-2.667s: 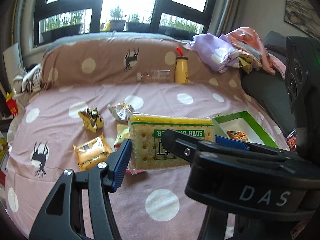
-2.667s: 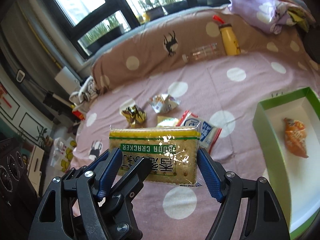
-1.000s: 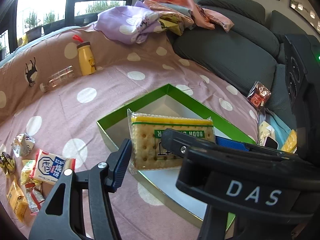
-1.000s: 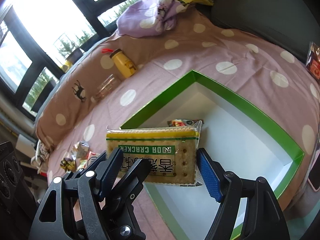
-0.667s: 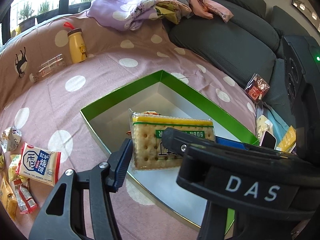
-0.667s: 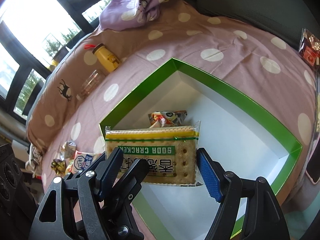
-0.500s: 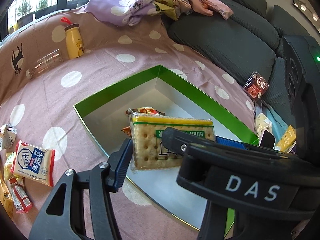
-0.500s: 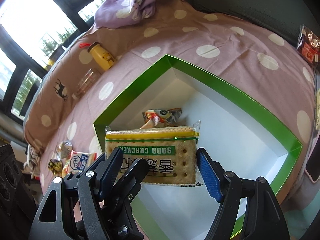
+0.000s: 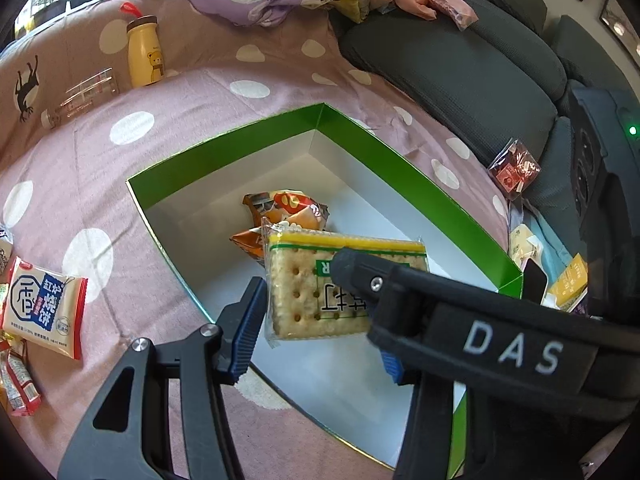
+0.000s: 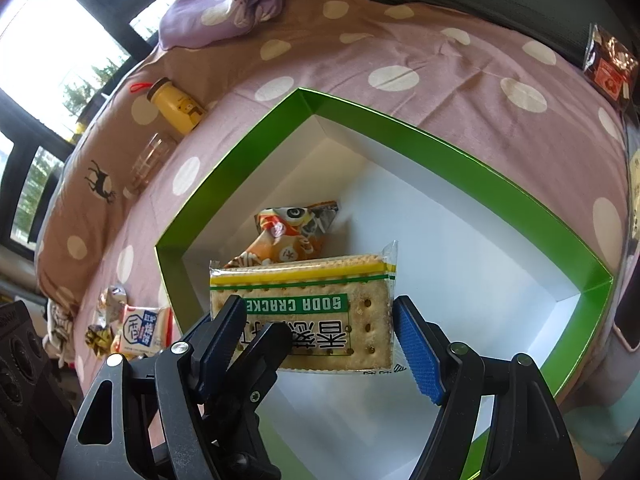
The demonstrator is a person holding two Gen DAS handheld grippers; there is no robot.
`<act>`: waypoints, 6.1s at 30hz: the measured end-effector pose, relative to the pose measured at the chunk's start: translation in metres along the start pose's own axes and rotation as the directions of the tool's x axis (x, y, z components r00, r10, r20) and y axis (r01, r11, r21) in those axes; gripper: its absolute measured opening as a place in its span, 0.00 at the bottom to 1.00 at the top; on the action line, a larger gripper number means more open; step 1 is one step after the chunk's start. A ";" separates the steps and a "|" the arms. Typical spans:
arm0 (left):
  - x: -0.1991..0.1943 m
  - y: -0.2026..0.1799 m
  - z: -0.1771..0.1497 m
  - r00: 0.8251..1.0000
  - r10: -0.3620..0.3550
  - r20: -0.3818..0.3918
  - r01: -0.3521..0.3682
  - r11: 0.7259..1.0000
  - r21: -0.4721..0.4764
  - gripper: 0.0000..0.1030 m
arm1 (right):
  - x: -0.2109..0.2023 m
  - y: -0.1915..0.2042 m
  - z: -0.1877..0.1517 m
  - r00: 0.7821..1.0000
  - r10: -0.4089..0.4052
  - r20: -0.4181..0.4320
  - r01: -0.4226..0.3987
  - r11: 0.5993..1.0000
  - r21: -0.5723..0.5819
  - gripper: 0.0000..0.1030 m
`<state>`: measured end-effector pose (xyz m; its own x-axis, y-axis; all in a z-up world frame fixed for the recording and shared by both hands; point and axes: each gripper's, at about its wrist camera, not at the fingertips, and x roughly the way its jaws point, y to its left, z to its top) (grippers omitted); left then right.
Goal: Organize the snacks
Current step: 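Carry the soda cracker pack into the green box and release it, then move the right gripper back to the yellow cake packet, then grasp the yellow cake packet with the right gripper, then carry the yellow cake packet into the green box and release it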
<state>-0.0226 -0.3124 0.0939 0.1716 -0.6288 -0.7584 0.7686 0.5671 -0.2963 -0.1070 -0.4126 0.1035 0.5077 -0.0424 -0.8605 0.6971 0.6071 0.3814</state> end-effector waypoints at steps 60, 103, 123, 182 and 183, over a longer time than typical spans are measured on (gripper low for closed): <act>-0.206 0.268 -0.160 0.897 0.440 0.046 -0.289 0.661 -0.693 0.84 | 0.035 0.316 -0.137 0.884 0.291 -0.365 -0.460 0.677 -0.574 0.87; -0.201 0.236 -0.142 0.900 0.421 0.115 -0.265 0.737 -0.622 0.39 | 0.075 0.329 -0.171 0.836 0.279 -0.472 -0.537 0.593 -0.601 0.61; -0.231 0.133 -0.122 0.877 0.393 0.275 -0.263 0.874 -0.409 0.39 | -0.034 0.259 -0.154 0.861 0.449 -0.240 -0.494 0.621 -0.609 0.61; -0.020 -0.017 0.001 0.992 -0.124 -0.004 0.124 0.992 0.008 0.40 | -0.031 0.010 -0.012 0.988 0.144 0.058 -0.141 0.988 -0.061 0.61; -0.017 -0.018 0.001 0.992 -0.128 -0.011 0.128 0.992 0.004 0.40 | -0.029 0.008 -0.011 0.989 0.139 0.053 -0.136 0.989 -0.052 0.61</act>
<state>-0.0387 -0.3122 0.1124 0.0650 -0.6904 -0.7205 0.7865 0.4799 -0.3888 -0.1220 -0.3976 0.1281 0.6258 0.0000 -0.7800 0.5942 0.6479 0.4766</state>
